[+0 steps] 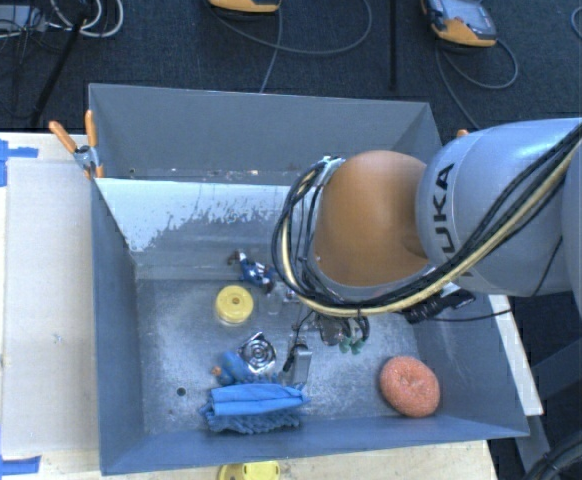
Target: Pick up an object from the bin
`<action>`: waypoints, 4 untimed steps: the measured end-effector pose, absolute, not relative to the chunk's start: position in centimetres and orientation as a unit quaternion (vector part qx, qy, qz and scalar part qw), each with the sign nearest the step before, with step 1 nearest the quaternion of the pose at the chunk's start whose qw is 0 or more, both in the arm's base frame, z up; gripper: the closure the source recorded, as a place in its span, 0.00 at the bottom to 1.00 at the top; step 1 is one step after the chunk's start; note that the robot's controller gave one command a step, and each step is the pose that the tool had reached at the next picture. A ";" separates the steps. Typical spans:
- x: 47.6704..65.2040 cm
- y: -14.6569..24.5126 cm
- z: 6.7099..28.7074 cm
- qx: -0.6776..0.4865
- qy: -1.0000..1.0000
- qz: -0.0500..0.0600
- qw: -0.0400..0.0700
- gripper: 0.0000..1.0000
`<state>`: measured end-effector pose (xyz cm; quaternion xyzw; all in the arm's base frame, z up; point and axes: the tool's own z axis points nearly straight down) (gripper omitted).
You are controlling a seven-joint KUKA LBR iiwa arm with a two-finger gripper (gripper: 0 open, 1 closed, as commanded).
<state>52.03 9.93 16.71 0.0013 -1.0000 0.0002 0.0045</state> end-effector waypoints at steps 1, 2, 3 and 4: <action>52.1 9.9 17.0 0.001 -1.000 0.000 0.002 0.00; 51.4 8.4 13.2 0.058 -0.998 0.000 -0.001 0.00; 50.3 7.9 9.7 0.194 -0.981 0.000 0.000 0.00; 49.2 9.4 8.2 0.215 -0.977 0.000 0.001 0.00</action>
Offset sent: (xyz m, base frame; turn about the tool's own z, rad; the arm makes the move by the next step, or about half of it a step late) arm -0.0211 -0.0411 -0.0971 -0.2848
